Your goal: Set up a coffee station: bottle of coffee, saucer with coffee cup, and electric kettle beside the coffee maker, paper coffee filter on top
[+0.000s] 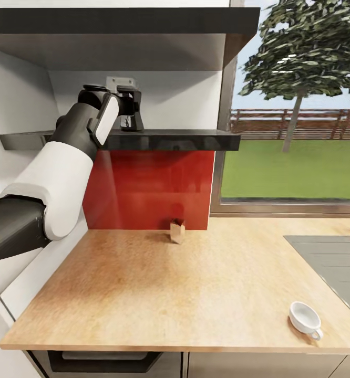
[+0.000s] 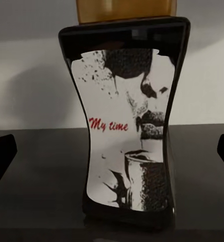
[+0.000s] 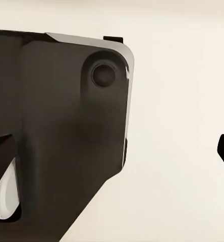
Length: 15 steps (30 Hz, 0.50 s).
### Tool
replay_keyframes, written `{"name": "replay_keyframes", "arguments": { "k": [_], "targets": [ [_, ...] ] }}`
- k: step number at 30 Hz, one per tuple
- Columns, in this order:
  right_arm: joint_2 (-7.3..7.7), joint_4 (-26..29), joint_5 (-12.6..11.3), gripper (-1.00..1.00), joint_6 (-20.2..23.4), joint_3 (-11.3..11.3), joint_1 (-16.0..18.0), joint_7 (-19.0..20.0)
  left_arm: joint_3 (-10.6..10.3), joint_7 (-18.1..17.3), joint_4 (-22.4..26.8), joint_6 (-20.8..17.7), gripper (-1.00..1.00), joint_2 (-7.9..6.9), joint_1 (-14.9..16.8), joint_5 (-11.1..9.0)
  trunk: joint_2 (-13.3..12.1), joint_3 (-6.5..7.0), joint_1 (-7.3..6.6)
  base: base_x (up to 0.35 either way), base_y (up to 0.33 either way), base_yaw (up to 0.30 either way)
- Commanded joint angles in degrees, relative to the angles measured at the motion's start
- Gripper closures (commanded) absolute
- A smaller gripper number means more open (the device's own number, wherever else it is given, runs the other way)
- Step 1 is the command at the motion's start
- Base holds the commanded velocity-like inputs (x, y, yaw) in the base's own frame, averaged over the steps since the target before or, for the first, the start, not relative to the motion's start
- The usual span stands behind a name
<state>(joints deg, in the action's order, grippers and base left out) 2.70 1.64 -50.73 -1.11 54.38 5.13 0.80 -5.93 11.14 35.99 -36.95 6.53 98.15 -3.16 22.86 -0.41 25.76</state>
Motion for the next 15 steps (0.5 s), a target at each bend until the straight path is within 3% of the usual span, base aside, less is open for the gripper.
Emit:
{"name": "replay_keyframes", "arguments": {
  "k": [1,8,15],
  "targets": [
    [0.02,0.0,-0.6,-1.00,-0.1,0.5,0.0,0.1,-0.2,0.4,0.0,-0.2,-1.00,-0.03,0.0,-0.3,0.1,-0.04,0.02,0.010,0.000,0.000],
    [0.02,0.0,-0.6,-1.00,-0.1,0.5,0.0,0.1,-0.2,0.4,0.0,-0.2,-1.00,-0.03,0.0,-0.3,0.1,-0.04,0.02,0.132,0.000,0.000],
    [0.02,0.0,-0.6,-1.00,-0.1,0.5,0.0,0.1,-0.2,0.4,0.0,-0.2,-1.00,-0.03,0.0,-0.3,0.1,-0.04,0.02,0.033,0.000,0.000]
  ]
}}
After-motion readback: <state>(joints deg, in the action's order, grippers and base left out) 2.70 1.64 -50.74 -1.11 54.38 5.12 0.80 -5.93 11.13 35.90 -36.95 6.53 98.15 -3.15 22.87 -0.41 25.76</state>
